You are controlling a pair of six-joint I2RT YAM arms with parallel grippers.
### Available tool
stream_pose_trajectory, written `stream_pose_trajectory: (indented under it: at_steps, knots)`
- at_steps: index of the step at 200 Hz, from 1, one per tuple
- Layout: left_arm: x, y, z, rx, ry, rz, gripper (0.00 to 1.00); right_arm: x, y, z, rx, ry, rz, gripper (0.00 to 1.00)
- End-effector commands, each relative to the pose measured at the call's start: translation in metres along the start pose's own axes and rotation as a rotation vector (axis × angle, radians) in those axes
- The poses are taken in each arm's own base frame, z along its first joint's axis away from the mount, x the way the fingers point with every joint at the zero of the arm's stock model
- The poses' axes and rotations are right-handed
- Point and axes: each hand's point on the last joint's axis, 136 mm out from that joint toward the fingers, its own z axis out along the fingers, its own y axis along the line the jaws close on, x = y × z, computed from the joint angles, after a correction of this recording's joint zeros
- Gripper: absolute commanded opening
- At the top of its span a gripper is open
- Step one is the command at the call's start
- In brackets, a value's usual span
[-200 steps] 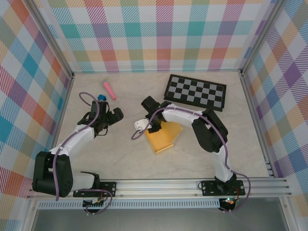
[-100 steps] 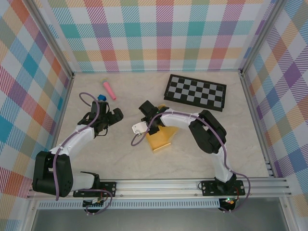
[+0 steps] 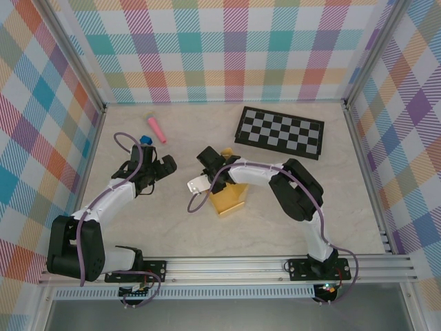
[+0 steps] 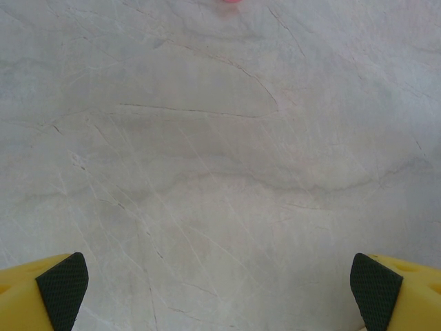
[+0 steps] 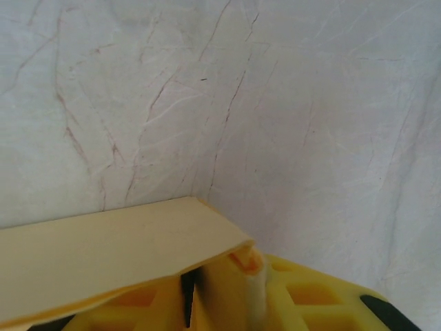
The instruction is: Fold the paper box
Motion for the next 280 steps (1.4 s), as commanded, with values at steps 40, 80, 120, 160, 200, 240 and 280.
stream_pose_trajectory:
  at_steps: [40,80,120,160,200,240,280]
  knots:
    - [0.003,0.006,0.002,-0.012,0.022,-0.038,1.0,-0.019,-0.012,-0.062,-0.058,-0.063,-0.024,0.38]
    - [-0.012,-0.017,0.002,0.071,0.002,0.012,1.0,-0.028,-0.024,-0.109,-0.006,-0.094,0.018,0.4]
    - [-0.028,-0.033,-0.004,0.122,-0.025,0.06,1.0,-0.005,-0.118,-0.214,0.522,-0.14,0.559,0.52]
    - [-0.022,-0.038,0.004,0.138,0.011,0.069,1.0,0.097,-0.102,-0.278,0.44,-0.101,1.502,0.62]
    - [-0.013,-0.029,0.009,0.101,0.046,0.053,1.0,0.108,-0.048,-0.245,0.155,0.109,1.585,0.65]
    - [-0.011,-0.023,0.007,0.071,0.049,0.083,1.0,0.079,-0.02,-0.227,-0.121,0.074,1.566,0.67]
    - [-0.015,-0.021,0.006,0.055,0.033,0.085,1.0,0.07,-0.001,-0.208,-0.248,0.12,1.555,0.66]
